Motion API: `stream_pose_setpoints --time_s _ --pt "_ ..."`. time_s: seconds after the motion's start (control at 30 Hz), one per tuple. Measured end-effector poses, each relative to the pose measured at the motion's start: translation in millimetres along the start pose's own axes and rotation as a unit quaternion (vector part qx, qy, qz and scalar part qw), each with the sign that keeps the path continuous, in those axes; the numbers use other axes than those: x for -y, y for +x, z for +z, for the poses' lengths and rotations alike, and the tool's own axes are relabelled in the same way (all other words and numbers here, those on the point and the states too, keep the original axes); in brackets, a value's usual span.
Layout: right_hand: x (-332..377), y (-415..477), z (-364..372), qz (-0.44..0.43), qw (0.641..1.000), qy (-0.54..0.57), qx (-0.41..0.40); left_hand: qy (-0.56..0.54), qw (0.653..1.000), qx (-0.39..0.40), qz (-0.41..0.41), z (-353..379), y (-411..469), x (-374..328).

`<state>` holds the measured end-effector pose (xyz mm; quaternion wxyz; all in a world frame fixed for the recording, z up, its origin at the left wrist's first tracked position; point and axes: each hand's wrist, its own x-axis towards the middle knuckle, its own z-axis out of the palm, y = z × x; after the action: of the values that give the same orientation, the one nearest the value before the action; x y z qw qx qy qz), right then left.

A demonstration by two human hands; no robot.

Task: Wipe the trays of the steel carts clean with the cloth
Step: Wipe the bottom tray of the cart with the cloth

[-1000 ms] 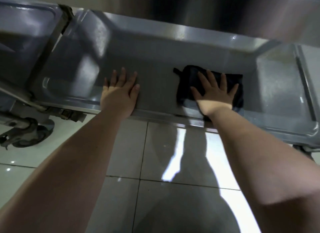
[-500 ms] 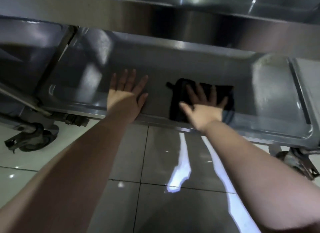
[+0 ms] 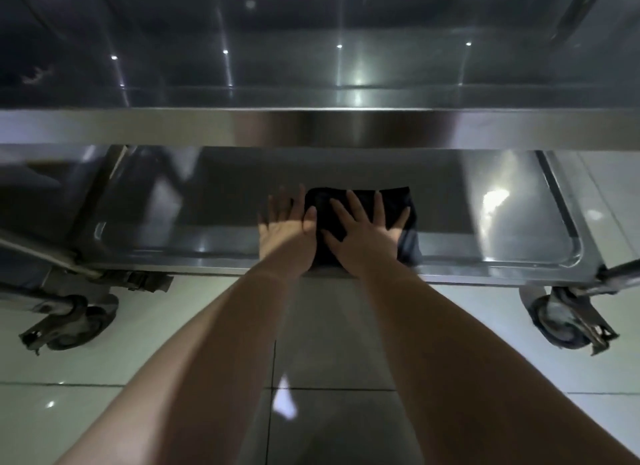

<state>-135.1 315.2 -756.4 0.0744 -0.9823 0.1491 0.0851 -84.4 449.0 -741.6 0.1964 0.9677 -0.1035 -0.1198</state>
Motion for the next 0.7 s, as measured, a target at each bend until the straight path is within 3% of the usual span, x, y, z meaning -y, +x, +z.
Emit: stream_pose_setpoints --time_s 0.13,0.33,0.43,0.7 --pt "-65.8 -0.2 -9.0 0.048 0.999 0.011 0.012 0.105 0.991 0.021 0.078 4.6 -13.9 -21.2" --pt "-188.6 7.8 -28.2 0.137 0.989 0.032 0.046 0.141 0.981 0.041 0.130 16.0 -20.5 -59.6" --pt "-233.8 -7.3 -27.6 0.158 0.987 0.030 0.025 0.173 0.973 0.045 0.147 21.5 -19.0 -82.1" --pt "-267.2 -38.9 -25.3 0.164 0.986 0.022 -0.010 0.186 0.966 0.061 0.170 60.9 -23.4 -150.4"
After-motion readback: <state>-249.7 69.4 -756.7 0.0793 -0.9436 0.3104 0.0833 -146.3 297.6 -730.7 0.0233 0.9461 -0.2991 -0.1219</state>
